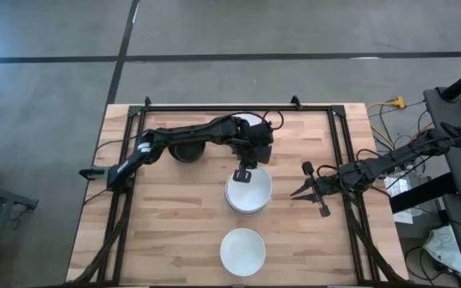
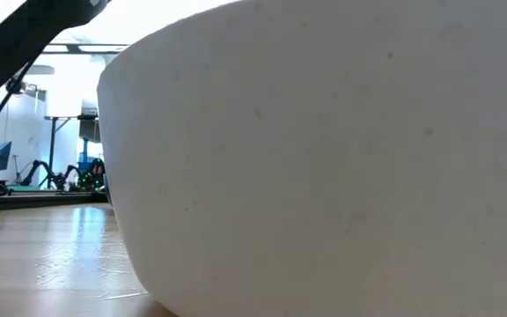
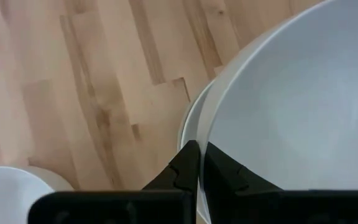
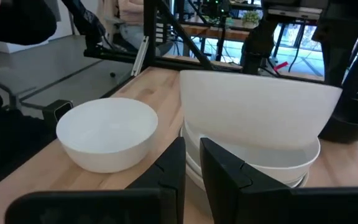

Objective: Nest bowls inside each other
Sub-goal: Stack the white bowl on top of the white bowl

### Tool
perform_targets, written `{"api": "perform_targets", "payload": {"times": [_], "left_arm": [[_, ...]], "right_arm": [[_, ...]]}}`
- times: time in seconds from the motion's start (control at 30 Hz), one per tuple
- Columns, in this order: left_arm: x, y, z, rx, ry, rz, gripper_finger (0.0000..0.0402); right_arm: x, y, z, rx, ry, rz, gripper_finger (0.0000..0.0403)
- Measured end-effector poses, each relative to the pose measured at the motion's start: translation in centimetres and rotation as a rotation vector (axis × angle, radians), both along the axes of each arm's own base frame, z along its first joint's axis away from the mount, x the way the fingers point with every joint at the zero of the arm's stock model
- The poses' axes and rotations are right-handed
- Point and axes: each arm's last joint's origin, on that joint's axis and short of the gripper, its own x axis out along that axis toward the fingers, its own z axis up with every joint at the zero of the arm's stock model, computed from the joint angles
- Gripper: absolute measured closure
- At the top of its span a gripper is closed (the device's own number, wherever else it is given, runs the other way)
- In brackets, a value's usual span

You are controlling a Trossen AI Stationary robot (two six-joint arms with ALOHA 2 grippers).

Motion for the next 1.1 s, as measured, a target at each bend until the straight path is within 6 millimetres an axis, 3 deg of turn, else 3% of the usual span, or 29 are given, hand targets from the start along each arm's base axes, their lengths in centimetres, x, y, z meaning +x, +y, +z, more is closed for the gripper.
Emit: {"api": "perform_targets", "payload": {"times": [0.27, 0.5, 0.73, 0.83, 0.93, 1.1], "left_arm": [[0.1, 0.3, -2.2, 0.042, 0.075, 0.013, 0.0401], [0.2, 0.2, -2.4, 0.061, 0.069, -0.028, 0.0397], [0.2, 0.3, -2.4, 0.089, 0.066, -0.043, 0.0311], [-0.1, 0.4, -1.9, 0.137, 0.063, -0.016, 0.0264], [-1.1, 0.4, 0.0, 0.161, 0.036, 0.001, 0.0228], [-4.0, 0.0, 3.4, 0.121, 0.014, 0.057, 0.0207]], "right_arm": [[0.0, 0.0, 0.0, -0.002, -0.001, 0.0, 0.036], [0.0, 0.0, 0.0, -0.002, 0.0, 0.0, 0.036], [0.0, 0.0, 0.0, 0.009, 0.003, -0.002, 0.036], [0.0, 0.0, 0.0, 0.011, 0.003, -0.003, 0.036], [0.0, 0.0, 0.1, 0.013, -0.003, -0.007, 0.036], [0.3, -0.1, 0.8, 0.037, -0.084, -0.069, 0.036]]}}
